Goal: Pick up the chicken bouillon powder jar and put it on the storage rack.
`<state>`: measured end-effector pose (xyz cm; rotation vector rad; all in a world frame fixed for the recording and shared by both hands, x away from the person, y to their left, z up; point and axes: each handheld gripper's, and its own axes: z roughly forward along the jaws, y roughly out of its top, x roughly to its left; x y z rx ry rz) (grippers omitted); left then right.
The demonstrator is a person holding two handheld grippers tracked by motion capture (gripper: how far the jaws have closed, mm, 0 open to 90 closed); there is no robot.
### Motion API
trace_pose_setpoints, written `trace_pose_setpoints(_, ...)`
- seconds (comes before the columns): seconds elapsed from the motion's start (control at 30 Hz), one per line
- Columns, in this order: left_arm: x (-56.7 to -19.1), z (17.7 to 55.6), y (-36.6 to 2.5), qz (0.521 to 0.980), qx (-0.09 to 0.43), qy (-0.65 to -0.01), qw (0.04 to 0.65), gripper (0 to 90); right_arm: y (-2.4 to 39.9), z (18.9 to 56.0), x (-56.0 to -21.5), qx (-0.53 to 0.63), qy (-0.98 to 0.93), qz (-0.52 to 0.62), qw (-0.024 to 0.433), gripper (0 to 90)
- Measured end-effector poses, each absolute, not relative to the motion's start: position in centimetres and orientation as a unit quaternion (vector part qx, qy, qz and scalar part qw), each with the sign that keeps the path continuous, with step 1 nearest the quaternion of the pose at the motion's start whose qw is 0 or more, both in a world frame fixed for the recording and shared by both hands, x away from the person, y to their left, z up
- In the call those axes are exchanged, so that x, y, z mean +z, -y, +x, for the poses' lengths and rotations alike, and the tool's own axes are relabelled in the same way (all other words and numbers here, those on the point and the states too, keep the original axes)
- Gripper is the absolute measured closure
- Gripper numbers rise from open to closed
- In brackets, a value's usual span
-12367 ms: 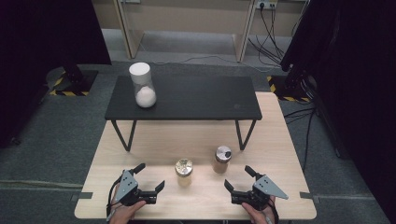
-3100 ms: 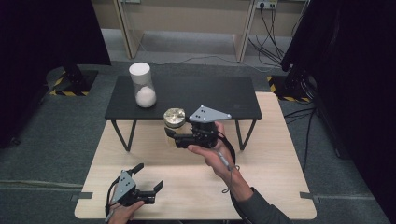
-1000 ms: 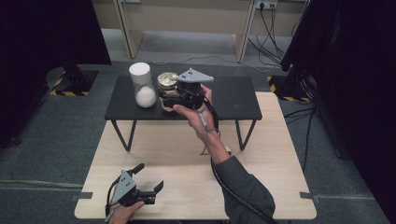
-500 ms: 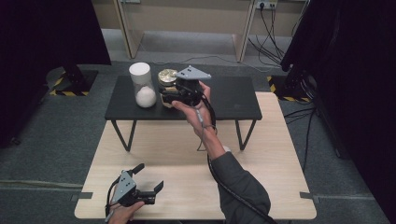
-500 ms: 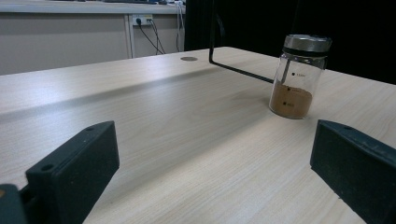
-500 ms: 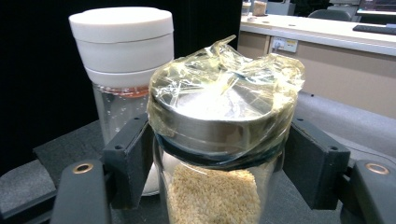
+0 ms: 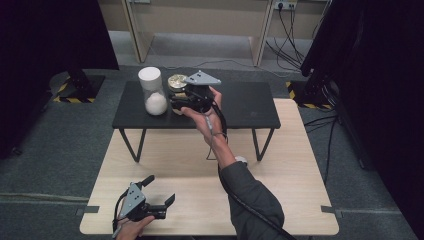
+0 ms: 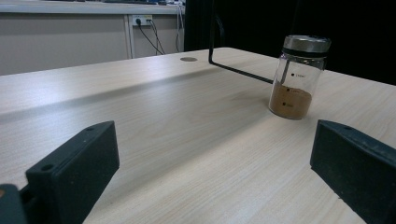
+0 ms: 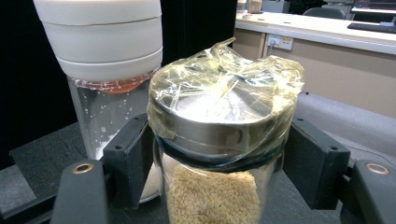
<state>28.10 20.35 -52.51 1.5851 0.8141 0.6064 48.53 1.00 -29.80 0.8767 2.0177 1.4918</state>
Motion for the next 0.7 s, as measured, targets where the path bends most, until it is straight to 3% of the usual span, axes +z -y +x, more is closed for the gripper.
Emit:
trace_pose_setpoints(0.3, -52.5, 28.1, -20.3, 0.680, 0.261, -0.349, 0.589, 0.6, -0.8, 48.7, -30.1, 0.546, -0.736, 0.322, 0.238, 30.2)
trace_pose_setpoints(0.53, -52.5, 28.1, -20.3, 0.681, 0.261, -0.349, 0.589, 0.6, -0.4, 48.7, -30.0, 0.558, -0.730, 0.329, 0.217, 13.8)
trace_pose_setpoints(0.7, -52.5, 28.1, -20.3, 0.681, 0.261, -0.349, 0.589, 0.6, 0.0, 48.6, -30.1, 0.558, -0.728, 0.337, 0.214, 8.0)
